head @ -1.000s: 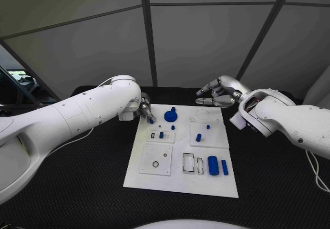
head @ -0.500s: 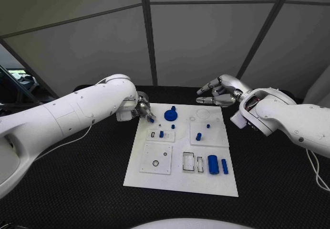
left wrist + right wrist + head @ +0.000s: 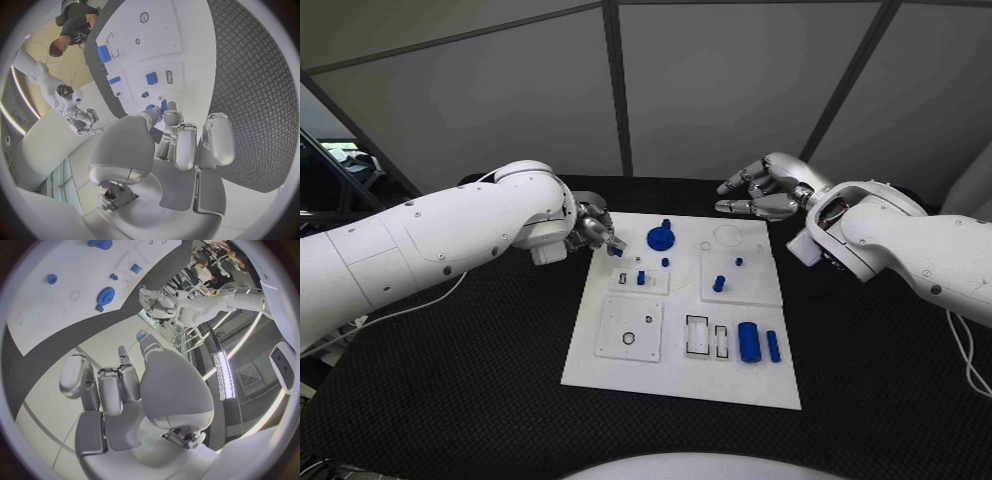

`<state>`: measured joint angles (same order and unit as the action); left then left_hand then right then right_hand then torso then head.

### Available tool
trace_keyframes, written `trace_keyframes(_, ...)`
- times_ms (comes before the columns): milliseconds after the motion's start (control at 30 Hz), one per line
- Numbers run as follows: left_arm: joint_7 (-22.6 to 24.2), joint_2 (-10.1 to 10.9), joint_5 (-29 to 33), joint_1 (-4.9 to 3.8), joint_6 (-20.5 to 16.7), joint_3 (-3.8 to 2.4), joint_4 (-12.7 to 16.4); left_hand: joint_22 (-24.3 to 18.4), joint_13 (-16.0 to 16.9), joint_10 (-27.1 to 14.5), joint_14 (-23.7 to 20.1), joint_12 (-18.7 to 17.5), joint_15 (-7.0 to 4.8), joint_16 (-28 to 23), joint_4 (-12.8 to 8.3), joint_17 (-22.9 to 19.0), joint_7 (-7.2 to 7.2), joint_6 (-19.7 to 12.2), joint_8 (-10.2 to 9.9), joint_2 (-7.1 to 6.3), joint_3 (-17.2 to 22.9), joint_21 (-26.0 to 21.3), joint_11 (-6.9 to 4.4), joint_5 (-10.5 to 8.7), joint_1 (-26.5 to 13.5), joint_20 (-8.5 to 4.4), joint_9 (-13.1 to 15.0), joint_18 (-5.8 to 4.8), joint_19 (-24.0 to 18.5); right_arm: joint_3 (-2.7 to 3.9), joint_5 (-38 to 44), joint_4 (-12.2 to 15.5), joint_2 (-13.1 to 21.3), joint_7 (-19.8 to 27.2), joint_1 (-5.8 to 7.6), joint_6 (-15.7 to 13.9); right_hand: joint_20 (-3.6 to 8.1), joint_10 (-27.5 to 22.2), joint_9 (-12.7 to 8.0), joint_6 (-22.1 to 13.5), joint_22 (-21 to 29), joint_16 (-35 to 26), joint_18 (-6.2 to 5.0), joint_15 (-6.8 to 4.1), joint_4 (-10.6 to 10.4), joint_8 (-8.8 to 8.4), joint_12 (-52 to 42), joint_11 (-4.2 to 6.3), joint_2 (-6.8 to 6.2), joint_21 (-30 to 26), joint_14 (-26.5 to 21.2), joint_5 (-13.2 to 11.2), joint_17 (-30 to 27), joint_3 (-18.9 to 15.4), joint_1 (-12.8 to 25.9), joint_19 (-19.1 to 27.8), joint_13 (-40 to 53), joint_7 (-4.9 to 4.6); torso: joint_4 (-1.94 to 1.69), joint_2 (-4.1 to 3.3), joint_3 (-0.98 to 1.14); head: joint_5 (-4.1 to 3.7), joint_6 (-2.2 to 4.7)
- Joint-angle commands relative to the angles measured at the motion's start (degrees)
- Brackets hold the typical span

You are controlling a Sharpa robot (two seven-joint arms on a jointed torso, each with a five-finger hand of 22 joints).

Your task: Assemble the parts on the task board

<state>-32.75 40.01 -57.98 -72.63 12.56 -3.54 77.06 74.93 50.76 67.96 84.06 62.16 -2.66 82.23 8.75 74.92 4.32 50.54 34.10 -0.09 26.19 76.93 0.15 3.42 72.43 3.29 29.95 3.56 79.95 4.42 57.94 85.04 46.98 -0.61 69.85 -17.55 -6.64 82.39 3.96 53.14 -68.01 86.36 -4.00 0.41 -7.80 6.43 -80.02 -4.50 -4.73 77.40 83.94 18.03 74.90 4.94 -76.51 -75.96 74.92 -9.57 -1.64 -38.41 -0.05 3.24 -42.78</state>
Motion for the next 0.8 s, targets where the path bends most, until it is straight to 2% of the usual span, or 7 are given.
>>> trace_keyframes(33, -0.68, 1.14, -2.26, 0.73, -4.85, 0.12, 2.76, 2.26, 0.12, 0.61, 3.18, 0.34, -0.44, 0.44, -5.03, 8.56, -0.06, -0.25, 0.32, -0.06, 5.44, 0.28, -0.01, -0.01, -0.50, 0.08, 0.01, 0.34, 0.42, 0.03, -0.13, -0.09, 0.03, 0.34, 0.10, 0.32, 0.08, -0.24, 0.00, -0.26, 0.07, -0.37, -0.85, -0.11, -0.37, -0.37, 0.19, -0.07, 0.41, -0.24, 4.32, -0.23, 8.07, 0.06, 0.36, 0.38, 4.93, 0.02, -0.07, 0.05, -0.06, 0.20, -0.16)
trace_keyframes(200, -0.84, 2.16, -6.51, 2.17, -5.50, 0.26, 5.27, 2.39, 0.34, 0.90, 3.29, 0.58, -0.49, 0.66, -5.13, 8.74, -0.13, -0.20, 0.57, -0.38, 5.93, 0.37, -0.08, -0.02, -0.82, 0.03, 0.11, 0.31, 0.53, 0.03, -0.13, -0.19, -0.01, 0.39, 0.10, 0.33, 0.08, -0.24, 0.00, -0.26, 0.07, -0.37, -0.85, -0.11, -0.37, -0.37, 0.19, -0.07, 0.41, -0.24, 4.32, -0.23, 8.07, 0.06, 0.36, 0.38, 4.93, 0.02, 0.09, -0.02, -0.06, 0.22, -0.23)
trace_keyframes(367, -1.36, 2.45, -8.40, 3.61, -5.66, 0.58, 6.42, 2.55, 0.45, 1.15, 3.37, 0.75, -0.57, 0.80, -5.28, 8.86, -0.22, -0.19, 0.81, -0.69, 6.58, 0.48, -0.17, 0.00, -1.12, -0.03, 0.20, 0.27, 0.66, 0.02, -0.13, -0.22, 0.01, 0.44, 0.10, 0.33, 0.08, -0.24, 0.00, -0.26, 0.07, -0.37, -0.85, -0.11, -0.37, -0.37, 0.19, -0.07, 0.41, -0.24, 4.32, -0.23, 8.07, 0.06, 0.36, 0.38, 4.93, 0.02, 0.15, -0.04, -0.02, 0.26, -0.29)
trace_keyframes(567, -1.54, 2.44, -9.92, 4.34, -5.73, 0.69, 6.74, 2.56, 0.51, 1.25, 3.38, 0.82, -0.61, 0.79, -5.43, 8.84, -0.26, -0.22, 0.96, -0.92, 7.11, 0.45, -0.21, 0.02, -1.31, -0.08, 0.25, 0.27, 0.67, 0.02, -0.04, -0.20, 0.04, 0.42, 0.09, 0.38, 0.07, -0.30, 0.01, -0.25, 0.20, -0.43, -0.87, -0.11, -0.42, -0.36, 0.26, -0.07, 0.44, -0.33, 4.30, -0.26, 7.97, 0.02, 0.40, 0.45, 4.85, 0.02, 0.09, -0.06, -0.02, 0.19, -0.33)
trace_keyframes(800, -1.68, 2.37, -10.79, 4.56, -4.55, 0.71, 6.82, 2.65, 0.70, 1.51, 3.42, 1.01, -0.72, 0.85, -5.82, 8.89, -0.37, -0.18, 1.50, -1.46, 8.52, 0.44, -0.32, 0.18, -1.77, -0.19, 0.47, 0.27, 0.75, 0.02, 0.09, -0.18, 0.09, 0.37, 0.09, 0.39, 0.07, -0.30, 0.01, -0.25, 0.20, -0.43, -0.87, -0.11, -0.42, -0.36, 0.26, -0.07, 0.44, -0.33, 4.30, -0.26, 7.97, 0.02, 0.40, 0.45, 4.85, 0.02, 0.11, -0.08, 0.01, 0.26, -0.58)
